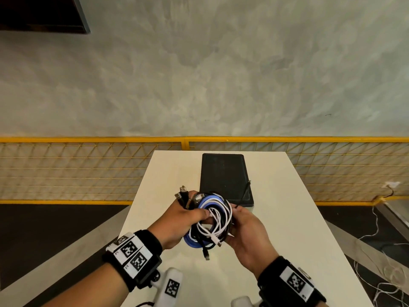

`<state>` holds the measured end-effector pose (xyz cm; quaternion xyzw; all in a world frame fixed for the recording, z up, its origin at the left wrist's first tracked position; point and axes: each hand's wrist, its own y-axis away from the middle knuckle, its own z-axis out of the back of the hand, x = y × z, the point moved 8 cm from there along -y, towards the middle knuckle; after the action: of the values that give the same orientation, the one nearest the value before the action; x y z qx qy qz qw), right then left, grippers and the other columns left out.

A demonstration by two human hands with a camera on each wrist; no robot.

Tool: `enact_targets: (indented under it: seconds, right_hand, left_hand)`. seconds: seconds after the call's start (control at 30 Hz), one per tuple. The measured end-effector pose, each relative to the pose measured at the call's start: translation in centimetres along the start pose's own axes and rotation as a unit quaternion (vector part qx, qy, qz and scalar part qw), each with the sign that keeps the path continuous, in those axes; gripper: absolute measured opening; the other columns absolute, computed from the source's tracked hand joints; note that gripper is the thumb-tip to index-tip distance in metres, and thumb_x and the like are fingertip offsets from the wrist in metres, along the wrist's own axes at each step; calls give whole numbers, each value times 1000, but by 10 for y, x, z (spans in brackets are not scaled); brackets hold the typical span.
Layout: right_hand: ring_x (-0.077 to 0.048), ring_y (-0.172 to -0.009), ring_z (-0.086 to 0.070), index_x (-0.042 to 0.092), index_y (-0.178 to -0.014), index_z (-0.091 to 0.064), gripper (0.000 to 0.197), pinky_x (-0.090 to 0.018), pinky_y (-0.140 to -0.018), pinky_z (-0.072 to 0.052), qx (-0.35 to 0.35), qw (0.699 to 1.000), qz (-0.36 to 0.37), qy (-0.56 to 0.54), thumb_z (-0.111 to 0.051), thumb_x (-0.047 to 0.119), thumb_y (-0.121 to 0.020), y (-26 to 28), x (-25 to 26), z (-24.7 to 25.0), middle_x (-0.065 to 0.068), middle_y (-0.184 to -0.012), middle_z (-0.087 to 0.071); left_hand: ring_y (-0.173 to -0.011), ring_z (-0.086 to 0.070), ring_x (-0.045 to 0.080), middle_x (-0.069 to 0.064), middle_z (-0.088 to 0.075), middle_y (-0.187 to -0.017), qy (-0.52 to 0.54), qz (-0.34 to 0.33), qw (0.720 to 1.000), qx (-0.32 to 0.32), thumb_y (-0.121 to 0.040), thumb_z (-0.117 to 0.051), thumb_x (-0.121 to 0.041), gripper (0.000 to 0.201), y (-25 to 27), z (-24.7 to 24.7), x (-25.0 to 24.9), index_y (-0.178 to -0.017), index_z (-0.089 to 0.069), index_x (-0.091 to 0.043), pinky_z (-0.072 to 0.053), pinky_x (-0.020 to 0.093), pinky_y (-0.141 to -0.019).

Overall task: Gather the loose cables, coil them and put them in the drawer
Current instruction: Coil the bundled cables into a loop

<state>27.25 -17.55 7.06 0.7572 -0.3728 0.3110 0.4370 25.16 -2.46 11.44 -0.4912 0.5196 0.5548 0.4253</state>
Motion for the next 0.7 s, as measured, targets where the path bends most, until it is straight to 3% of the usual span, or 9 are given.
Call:
enact_targets:
  seconds: [0.1,0.17,0.23,0.3,0.37,0.47,0.6,0.67,0.7]
  right_hand:
    - [-27,-87,-71,9,-105,-71,25,-38,-72,-57,22,995,42,84,-48,16,-97,10,11,-10,-17,-101,-75]
    - [-27,-90,-72,13,-104,-73,26,-42,-79,-58,38,988,45,142,-49,20,-96,15,13,-15,-15,-102,-75]
    - [-27,-99,-71,16,-108,-73,35,-47,-91,-56,55,985,23,162,-43,33,-100,18,13,-16,-12,-106,-75]
    - [-24,-108,-69,23,-117,-70,53,-50,-98,-52,108,980,-7,165,-29,54,-101,22,9,-22,-7,-113,-74]
    - [-20,-112,-68,31,-126,-62,51,-50,-99,-51,165,962,4,219,-35,63,-97,29,8,-30,0,-119,-72]
    - [-19,-113,-67,39,-133,-51,51,-54,-98,-51,208,938,23,277,-63,56,-86,35,10,-35,4,-124,-68]
    - [-21,-118,-63,53,-138,-39,50,-56,-94,-51,290,899,49,325,-59,45,-93,45,14,-44,7,-128,-64]
    - [-23,-118,-62,45,-139,-43,51,-51,-90,-51,286,908,74,297,-63,37,-93,46,18,-50,2,-127,-65]
    - [-25,-120,-62,37,-139,-47,50,-51,-97,-50,272,919,93,269,-65,31,-93,44,19,-51,-2,-128,-65]
  left_hand:
    - [-85,-67,22,30,-64,-100,-113,-30,991,59,-86,-64,2,19,2,-4,-10,-104,-59,2,-55,43,-88]
    - [-89,-70,21,16,-69,-96,-162,-45,980,105,-86,-67,-4,20,7,-10,-13,-104,-63,-9,-57,38,-86]
    - [-91,-70,14,5,-71,-95,-189,-52,972,133,-87,-67,-6,22,11,-15,-12,-106,-62,-15,-57,29,-85]
    - [-91,-68,7,3,-70,-96,-206,-57,967,138,-86,-66,-3,22,12,-16,-9,-106,-62,-14,-54,23,-84]
    - [-91,-68,7,1,-71,-95,-199,-57,969,135,-84,-67,-5,24,12,-15,-8,-107,-63,-13,-52,22,-82]
    - [-96,-69,17,5,-72,-104,-186,-44,972,135,-79,-72,-17,35,13,-15,-4,-113,-64,-16,-57,33,-85]
    - [-103,-70,30,11,-73,-109,-115,0,983,145,-81,-73,-1,45,13,-12,2,-121,-63,-20,-58,43,-89]
    - [-106,-69,32,14,-73,-110,-72,5,987,143,-81,-70,6,46,13,-13,1,-120,-64,-17,-55,45,-95]
    - [-105,-70,29,12,-74,-110,-40,2,989,139,-82,-69,7,44,14,-16,0,-118,-65,-17,-55,42,-95]
